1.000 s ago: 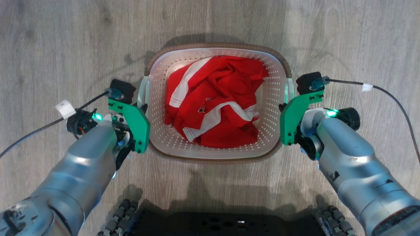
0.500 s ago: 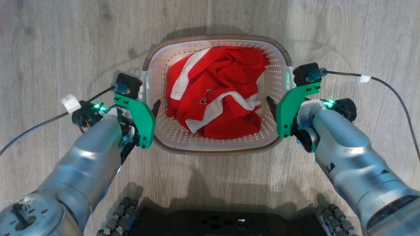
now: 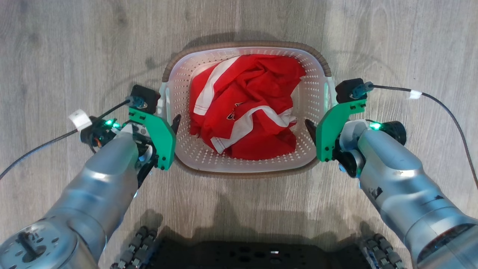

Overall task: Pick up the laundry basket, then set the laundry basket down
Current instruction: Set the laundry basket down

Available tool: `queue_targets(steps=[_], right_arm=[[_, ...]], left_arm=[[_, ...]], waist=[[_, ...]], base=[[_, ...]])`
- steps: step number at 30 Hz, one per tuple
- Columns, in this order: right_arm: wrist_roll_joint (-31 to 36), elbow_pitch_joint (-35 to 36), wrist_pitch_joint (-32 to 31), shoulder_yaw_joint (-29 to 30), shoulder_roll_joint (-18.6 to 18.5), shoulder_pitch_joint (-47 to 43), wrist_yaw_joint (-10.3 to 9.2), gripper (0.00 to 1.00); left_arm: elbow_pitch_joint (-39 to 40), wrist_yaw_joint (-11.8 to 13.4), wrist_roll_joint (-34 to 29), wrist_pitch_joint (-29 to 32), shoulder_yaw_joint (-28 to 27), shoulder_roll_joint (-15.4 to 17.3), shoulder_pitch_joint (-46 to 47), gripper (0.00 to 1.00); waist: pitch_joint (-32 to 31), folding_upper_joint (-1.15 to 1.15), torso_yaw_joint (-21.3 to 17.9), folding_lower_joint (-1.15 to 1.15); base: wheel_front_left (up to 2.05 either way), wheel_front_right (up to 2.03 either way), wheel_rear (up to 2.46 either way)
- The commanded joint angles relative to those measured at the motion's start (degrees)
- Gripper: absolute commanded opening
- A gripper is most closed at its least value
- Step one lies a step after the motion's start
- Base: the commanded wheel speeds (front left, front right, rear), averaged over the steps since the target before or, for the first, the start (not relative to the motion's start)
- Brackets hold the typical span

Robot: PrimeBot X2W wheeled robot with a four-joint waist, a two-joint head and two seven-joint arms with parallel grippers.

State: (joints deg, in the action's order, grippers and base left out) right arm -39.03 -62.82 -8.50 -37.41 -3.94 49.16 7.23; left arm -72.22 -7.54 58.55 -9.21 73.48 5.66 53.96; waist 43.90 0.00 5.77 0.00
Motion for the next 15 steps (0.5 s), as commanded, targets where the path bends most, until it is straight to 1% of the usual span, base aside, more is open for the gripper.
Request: queue_targets(steps=[1, 12, 15], right_arm=[[-0.4, 0.5, 0.0, -1.0, 1.1, -2.2, 0.25, 1.00], [-3.4, 0.4, -1.3, -3.0, 1.1, -3.1, 0.25, 1.00], [-3.8, 0.4, -0.9, -3.7, 1.1, -3.2, 0.25, 1.00]], left_arm=[[-0.4, 0.1, 0.3, -0.7, -0.5, 1.1, 0.1, 1.00], [-1.3, 0.1, 0.4, -1.7, -0.4, 1.0, 0.3, 1.00], [-1.4, 0.1, 0.5, -1.7, -0.5, 1.0, 0.0, 1.00]], waist=[[0.0, 0.00, 0.0, 0.00], [-0.5, 0.00, 0.0, 0.00], [-1.1, 0.00, -0.1, 0.00]], base=[[0.00, 0.00, 0.00], [0.00, 0.00, 0.00], [0.00, 0.00, 0.00]])
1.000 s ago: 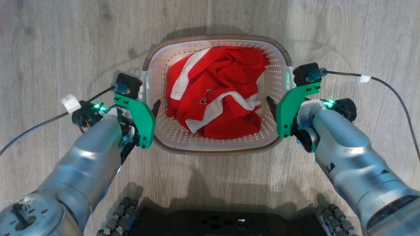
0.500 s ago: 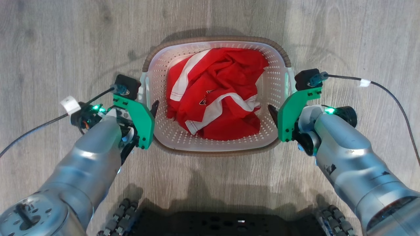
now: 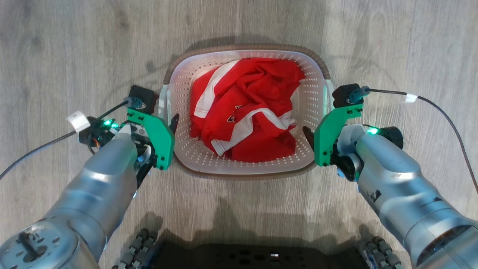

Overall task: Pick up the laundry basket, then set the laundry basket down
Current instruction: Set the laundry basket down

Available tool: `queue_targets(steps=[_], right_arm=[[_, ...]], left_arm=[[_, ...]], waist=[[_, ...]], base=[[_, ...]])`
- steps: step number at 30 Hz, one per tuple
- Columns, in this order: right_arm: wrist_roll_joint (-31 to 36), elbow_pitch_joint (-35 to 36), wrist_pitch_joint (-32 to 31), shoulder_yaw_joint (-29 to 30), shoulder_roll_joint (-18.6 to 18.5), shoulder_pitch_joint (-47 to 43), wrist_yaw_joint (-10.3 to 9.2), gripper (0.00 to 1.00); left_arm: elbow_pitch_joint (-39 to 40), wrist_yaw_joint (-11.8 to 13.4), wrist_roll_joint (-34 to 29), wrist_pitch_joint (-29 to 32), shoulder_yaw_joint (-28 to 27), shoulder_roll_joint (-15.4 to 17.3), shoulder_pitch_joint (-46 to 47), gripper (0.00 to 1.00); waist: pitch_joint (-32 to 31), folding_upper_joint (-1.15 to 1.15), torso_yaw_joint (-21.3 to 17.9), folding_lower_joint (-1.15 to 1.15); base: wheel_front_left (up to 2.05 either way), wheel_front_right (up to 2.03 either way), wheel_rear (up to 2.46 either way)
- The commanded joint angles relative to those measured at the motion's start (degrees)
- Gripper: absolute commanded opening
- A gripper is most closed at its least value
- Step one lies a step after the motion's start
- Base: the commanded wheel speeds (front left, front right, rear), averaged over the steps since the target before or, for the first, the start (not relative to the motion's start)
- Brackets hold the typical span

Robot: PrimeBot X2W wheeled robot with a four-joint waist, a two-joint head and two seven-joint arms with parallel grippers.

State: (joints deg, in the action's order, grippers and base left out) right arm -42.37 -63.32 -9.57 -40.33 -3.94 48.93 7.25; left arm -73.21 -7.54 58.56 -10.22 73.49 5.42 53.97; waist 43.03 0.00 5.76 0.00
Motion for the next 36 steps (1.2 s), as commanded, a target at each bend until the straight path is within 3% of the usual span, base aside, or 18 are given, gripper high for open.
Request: queue_targets(steps=[1, 18, 24, 28, 29, 32, 36], right_arm=[[-0.6, 0.9, 0.5, -0.9, 1.1, -3.1, 0.24, 1.00], [-6.1, 2.1, 4.6, -4.7, 1.1, -6.6, 0.24, 1.00], [-8.1, 3.5, 9.7, -5.8, 1.1, -7.8, 0.24, 1.00], [-8.4, 3.9, 16.5, -5.4, 1.1, -7.5, 0.24, 1.00], [-8.4, 3.9, 16.5, -5.4, 1.1, -7.5, 0.24, 1.00], [-8.5, 3.8, 22.2, -3.9, 1.1, -6.9, 0.24, 1.00], [-7.3, 5.5, 24.4, -1.0, 1.1, -6.7, 0.24, 1.00]], left_arm=[[-0.4, 0.2, 0.6, -0.7, -0.5, 1.3, -0.2, 1.00], [-0.7, 1.5, 1.7, -3.2, -1.0, 3.5, -7.7, 1.00], [0.4, 3.1, 1.4, -4.7, -2.8, 4.9, -9.4, 1.00], [8.4, 7.1, -1.7, -4.7, -8.2, 8.0, -9.4, 1.00], [8.4, 7.1, -1.7, -4.7, -8.2, 8.0, -9.4, 1.00], [17.1, 10.7, -6.1, -4.8, -14.5, 11.1, -11.9, 1.00], [31.1, 15.4, -14.4, -4.8, -25.1, 14.8, -17.8, 1.00]], waist=[[-0.6, 0.00, -0.1, 0.00], [-13.8, 0.00, -4.2, 0.00], [-20.6, 0.00, -5.9, 0.00], [-24.7, 0.00, -6.7, 0.00], [-24.7, 0.00, -6.7, 0.00], [-27.4, 0.00, -7.2, 0.00], [-30.5, 0.00, -7.8, 0.00]], base=[[0.00, 0.00, 0.00], [0.00, 0.00, 0.00], [0.00, 0.00, 0.00], [0.00, 0.00, 0.00], [0.00, 0.00, 0.00], [0.00, 0.00, 0.00], [0.00, 0.00, 0.00]])
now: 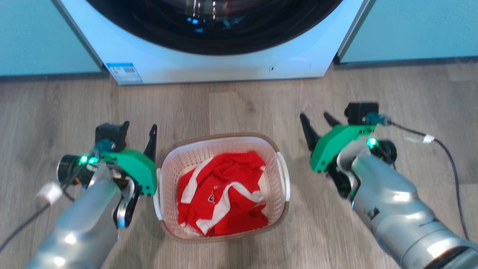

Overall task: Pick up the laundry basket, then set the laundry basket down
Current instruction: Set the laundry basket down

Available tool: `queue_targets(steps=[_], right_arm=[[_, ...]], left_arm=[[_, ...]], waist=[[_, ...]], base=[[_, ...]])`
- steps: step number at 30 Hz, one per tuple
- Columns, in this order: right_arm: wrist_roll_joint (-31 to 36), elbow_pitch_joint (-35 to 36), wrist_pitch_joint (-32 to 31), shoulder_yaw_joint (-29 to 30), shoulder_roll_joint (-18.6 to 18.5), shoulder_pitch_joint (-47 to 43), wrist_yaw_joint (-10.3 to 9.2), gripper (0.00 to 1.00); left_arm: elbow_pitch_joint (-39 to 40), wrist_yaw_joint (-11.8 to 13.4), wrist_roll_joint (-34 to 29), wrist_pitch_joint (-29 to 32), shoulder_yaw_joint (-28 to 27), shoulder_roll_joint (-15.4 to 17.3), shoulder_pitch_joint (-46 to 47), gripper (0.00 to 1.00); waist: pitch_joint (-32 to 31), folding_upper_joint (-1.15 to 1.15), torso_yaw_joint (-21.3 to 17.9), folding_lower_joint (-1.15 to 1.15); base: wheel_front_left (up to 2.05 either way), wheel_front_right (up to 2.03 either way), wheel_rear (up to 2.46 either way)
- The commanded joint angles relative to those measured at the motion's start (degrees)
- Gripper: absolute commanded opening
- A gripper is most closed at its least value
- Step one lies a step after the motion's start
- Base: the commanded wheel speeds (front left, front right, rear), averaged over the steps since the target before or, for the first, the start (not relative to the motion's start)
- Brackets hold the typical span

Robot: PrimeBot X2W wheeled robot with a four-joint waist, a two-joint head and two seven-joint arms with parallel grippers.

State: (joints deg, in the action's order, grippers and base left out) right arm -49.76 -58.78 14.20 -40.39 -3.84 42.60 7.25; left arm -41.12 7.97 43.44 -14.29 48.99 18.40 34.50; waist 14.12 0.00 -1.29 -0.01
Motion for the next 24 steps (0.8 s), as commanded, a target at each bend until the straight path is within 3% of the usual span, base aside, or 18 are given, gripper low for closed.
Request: queue_targets(steps=[1, 5, 9, 16, 24], right_arm=[[1.8, 2.5, 0.7, 1.0, 1.0, 0.0, 0.24, 1.00], [12.6, 12.9, 0.8, 13.7, 0.9, -3.4, 0.24, 1.00], [24.1, 27.8, 0.8, 22.7, 0.9, -11.9, 0.24, 1.00], [28.9, 47.4, 0.8, 26.5, 0.9, -24.6, 0.24, 1.00], [30.6, 56.8, 0.8, 28.0, 1.0, -35.2, 0.24, 1.00]], left_arm=[[2.9, 0.7, -1.7, -0.7, -3.5, 2.5, -0.1, 1.00], [18.3, 3.7, -11.3, -0.7, -15.6, 3.2, -8.4, 1.00], [29.9, 4.3, -19.0, -0.7, -25.4, 0.9, -16.5, 1.00], [43.0, 0.4, -29.0, -0.7, -35.2, -5.1, -27.6, 1.00], [48.3, -4.1, -33.9, -0.7, -41.9, -12.1, -36.0, 1.00]], waist=[[-2.2, 0.00, -0.9, 0.01], [-4.1, 0.00, -1.2, 0.01], [-5.8, 0.00, -0.9, 0.01], [-8.1, 0.00, -0.4, 0.01], [-10.0, 0.00, 1.1, 0.01]], base=[[0.00, 0.00, 0.00], [0.00, 0.00, 0.00], [0.00, 0.00, 0.00], [0.00, 0.00, 0.00], [0.00, 0.00, 0.00]])
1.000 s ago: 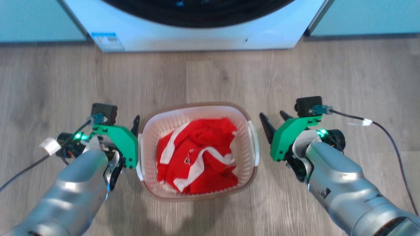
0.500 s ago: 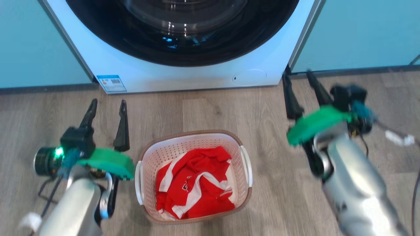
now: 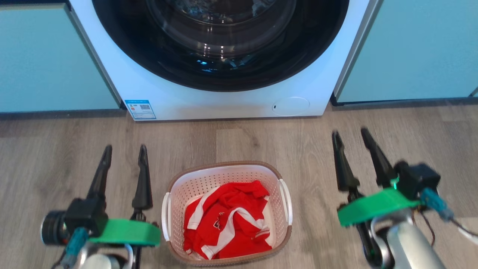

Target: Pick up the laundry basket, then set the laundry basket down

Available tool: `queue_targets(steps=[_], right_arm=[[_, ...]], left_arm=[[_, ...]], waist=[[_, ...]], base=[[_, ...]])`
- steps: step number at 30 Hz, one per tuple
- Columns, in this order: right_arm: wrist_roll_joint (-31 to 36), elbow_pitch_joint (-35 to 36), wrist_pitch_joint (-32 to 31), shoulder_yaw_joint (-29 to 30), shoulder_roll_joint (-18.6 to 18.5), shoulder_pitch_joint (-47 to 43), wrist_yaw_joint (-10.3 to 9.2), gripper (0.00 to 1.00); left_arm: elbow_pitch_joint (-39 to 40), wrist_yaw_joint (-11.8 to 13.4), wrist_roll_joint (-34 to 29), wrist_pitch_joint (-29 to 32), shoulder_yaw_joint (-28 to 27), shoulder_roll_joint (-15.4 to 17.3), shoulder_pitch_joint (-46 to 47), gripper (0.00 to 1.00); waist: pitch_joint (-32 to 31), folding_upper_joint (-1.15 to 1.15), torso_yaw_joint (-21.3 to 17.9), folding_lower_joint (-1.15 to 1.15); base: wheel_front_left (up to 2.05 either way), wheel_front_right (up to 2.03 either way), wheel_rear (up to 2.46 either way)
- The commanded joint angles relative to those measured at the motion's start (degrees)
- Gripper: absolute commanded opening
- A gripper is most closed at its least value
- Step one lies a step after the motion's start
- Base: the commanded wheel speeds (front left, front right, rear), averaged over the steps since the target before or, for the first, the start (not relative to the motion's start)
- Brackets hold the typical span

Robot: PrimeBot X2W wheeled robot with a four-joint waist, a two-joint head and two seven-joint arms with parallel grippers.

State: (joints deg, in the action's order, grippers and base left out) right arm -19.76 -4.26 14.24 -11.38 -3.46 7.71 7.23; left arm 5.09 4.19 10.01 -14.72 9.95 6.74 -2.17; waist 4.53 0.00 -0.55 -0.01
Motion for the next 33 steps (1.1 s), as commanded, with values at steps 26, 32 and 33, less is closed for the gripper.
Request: queue_targets(steps=[26, 32, 33], right_arm=[[1.0, 2.5, 0.8, 2.2, 0.6, -6.2, 0.25, 1.00], [1.2, 2.1, 0.8, 2.4, 0.6, -6.3, 0.25, 1.00], [1.2, 2.0, 0.8, 2.5, 0.6, -6.2, 0.25, 1.00]], left_arm=[[-2.1, -10.3, -0.3, -0.3, -4.1, -3.8, -3.1, 1.00], [-2.2, -10.5, 0.3, -0.3, -4.1, -3.9, -3.0, 1.00], [-2.2, -10.5, 0.3, -0.3, -4.1, -3.9, -3.0, 1.00]], waist=[[-1.3, 0.00, -0.2, 0.01], [-1.5, 0.00, 0.0, 0.01], [-1.5, 0.00, 0.0, 0.01]], base=[[0.00, 0.00, 0.00], [0.00, 0.00, 0.00], [0.00, 0.00, 0.00]])
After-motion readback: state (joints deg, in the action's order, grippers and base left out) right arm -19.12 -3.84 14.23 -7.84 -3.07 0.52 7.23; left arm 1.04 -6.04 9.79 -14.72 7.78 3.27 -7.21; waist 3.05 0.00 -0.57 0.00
